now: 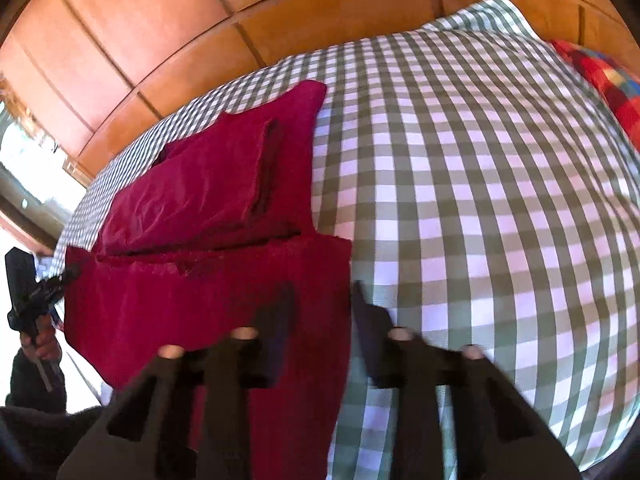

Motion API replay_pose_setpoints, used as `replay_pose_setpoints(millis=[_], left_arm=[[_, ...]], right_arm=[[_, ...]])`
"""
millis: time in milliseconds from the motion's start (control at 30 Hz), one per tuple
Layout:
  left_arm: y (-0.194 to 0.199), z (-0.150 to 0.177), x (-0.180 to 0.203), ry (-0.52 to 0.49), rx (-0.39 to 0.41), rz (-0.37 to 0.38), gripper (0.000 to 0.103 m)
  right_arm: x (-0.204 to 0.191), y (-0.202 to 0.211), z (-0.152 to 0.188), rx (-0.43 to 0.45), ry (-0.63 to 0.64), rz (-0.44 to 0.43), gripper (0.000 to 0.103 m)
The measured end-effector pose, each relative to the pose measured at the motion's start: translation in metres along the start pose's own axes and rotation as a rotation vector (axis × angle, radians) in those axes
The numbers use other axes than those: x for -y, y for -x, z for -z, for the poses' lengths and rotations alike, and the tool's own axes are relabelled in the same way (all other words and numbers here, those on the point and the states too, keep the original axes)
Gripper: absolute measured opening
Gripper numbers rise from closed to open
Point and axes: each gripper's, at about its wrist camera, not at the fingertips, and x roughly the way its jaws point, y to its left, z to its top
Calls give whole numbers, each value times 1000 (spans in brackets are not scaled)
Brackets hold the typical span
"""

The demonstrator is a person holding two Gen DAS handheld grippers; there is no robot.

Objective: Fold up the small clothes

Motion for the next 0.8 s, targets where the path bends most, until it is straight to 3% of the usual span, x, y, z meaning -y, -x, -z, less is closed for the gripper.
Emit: replay_pose_setpoints(millis=[233, 400, 600, 800], left_arm=[[60, 4, 20, -24, 149, 68, 6], [76, -19, 23, -29, 207, 56, 6], [51, -79, 9, -24, 213, -20, 6], [-6, -137, -19, 23, 147, -106, 6]], right_arm=[[-32, 40, -3, 82, 103, -55, 6], [-48, 53, -38, 161, 137, -70, 6], [-50, 18, -104, 187, 129, -8, 6], [-36, -46, -159, 147, 76, 60, 6]])
